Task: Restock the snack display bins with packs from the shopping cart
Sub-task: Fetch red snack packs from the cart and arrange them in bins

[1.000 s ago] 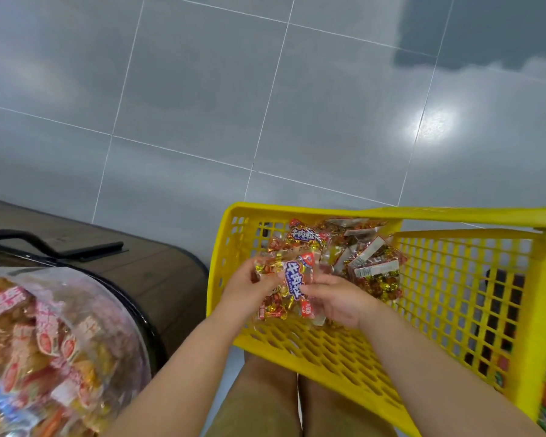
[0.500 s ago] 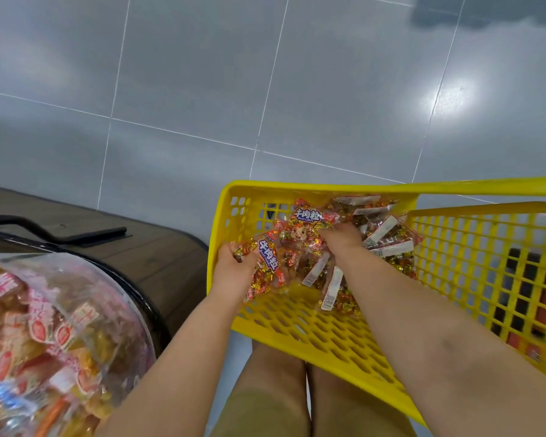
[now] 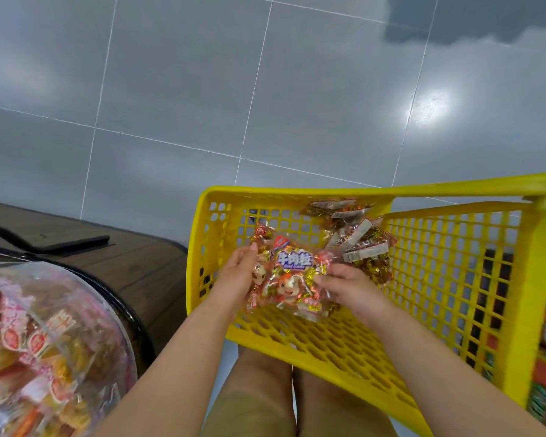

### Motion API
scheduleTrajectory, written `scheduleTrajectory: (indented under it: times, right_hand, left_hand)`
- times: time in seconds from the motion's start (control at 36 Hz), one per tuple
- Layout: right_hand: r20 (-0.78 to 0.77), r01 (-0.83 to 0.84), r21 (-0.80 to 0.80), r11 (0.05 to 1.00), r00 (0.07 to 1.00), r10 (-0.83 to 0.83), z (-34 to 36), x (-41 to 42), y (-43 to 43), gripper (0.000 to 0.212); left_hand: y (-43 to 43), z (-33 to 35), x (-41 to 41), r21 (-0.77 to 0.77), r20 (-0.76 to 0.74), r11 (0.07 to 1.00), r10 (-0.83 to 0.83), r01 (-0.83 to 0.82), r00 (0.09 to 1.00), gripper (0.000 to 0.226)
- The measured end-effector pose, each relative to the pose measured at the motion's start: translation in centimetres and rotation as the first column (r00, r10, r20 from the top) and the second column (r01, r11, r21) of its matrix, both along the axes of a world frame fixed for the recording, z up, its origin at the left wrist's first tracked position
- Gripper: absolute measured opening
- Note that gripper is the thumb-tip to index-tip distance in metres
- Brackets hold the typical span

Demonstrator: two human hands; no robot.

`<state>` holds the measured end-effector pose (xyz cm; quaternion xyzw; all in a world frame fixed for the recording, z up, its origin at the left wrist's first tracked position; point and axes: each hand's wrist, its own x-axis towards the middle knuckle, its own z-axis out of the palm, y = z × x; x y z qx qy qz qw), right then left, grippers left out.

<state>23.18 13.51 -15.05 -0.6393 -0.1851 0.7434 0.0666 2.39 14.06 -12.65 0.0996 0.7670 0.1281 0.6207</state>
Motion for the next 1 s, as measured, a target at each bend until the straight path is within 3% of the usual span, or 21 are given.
scheduleTrajectory:
  times: [0.06,0.14,0.19,0.25,0.31,0.33,0.39,0.44,0.56,0.61,0.69,0.75,0.81,0.86,1.0]
  right_hand:
    - [0.021,-0.082,0.039,0.996,0.996,0.082,0.1,-0.8,-0.4,0.016]
    - [-0.003,-0.154,0.082,0.985,0.988,0.155,0.2,-1.5,-0.4,0.012]
    - [-0.032,-0.201,0.104,0.974,0.978,0.205,0.0,-1.5,-0.2,0.01]
    - [0.031,-0.274,0.177,0.945,0.962,0.273,-0.3,-0.8,0.4,0.013]
    - [0.19,-0.294,0.269,0.917,0.95,0.249,-1.3,0.4,1.4,0.012]
    - [0.326,-0.315,0.32,0.894,0.922,0.208,-1.9,1.3,2.0,0.021]
    - [0.621,-0.434,0.391,0.812,0.775,0.116,-3.0,3.3,3.5,0.036]
    - [0.761,-0.541,0.358,0.761,0.641,0.097,-4.2,5.2,4.8,0.044]
    - [0.703,-0.515,0.174,0.84,0.662,0.26,-5.9,6.5,6.0,0.056]
    - [0.712,-0.624,0.134,0.77,0.601,0.363,-6.3,6.3,5.9,0.043]
    - [0.791,-0.733,0.04,0.679,0.438,0.426,-6.3,6.1,5.8,0.039]
    - [0.796,-0.767,-0.023,0.641,0.374,0.476,-6.0,6.0,5.9,0.036]
    - [0.757,-0.79,-0.011,0.613,0.394,0.521,-5.5,6.1,6.0,0.033]
    - [0.719,-0.783,0.061,0.619,0.465,0.516,-4.7,6.3,5.9,0.032]
    - [0.734,-0.646,0.319,0.694,0.631,0.251,-1.5,6.7,4.4,0.016]
  left_hand:
    - [0.0,0.2,0.4,-0.032,0.056,0.999,-0.03,0.032,0.998,0.065]
    - [-0.2,0.2,0.4,-0.029,0.067,0.991,-0.129,0.132,0.989,0.07]
    - [-0.5,-0.4,0.2,-0.038,0.067,0.995,-0.094,0.097,0.993,0.079]
    - [-0.8,-0.8,0.2,-0.018,0.072,0.999,-0.037,0.038,0.997,0.072]
    - [-1.0,-1.0,0.3,-0.005,0.073,1.0,0.011,-0.011,0.997,0.061]
    - [-1.1,-1.1,0.3,-0.003,0.069,1.0,0.031,-0.031,0.997,0.059]
    - [-1.3,-1.3,0.5,-0.001,0.06,0.998,0.067,-0.067,0.996,0.059]
    - [-1.4,-1.3,0.8,-0.004,0.052,0.996,0.093,-0.093,0.994,0.061]
    - [-1.6,-1.6,1.6,0.002,0.055,0.996,0.089,-0.089,0.995,0.065]
    - [-1.7,-1.8,1.9,-0.01,0.042,0.998,0.06,-0.059,0.997,0.076]
    - [-1.6,-1.7,2.2,0.003,0.029,0.999,0.034,-0.034,0.999,0.091]
    - [-1.5,-1.7,2.3,0.011,0.035,0.999,0.035,-0.036,0.999,0.081]
    - [-1.4,-1.9,2.2,0.014,0.041,0.999,0.045,-0.046,0.998,0.064]
    - [-1.4,-2.0,2.1,0.004,0.031,0.999,0.054,-0.055,0.998,0.066]
    - [-0.9,-0.6,2.0,0.023,-0.013,0.999,0.05,-0.05,0.999,0.067]
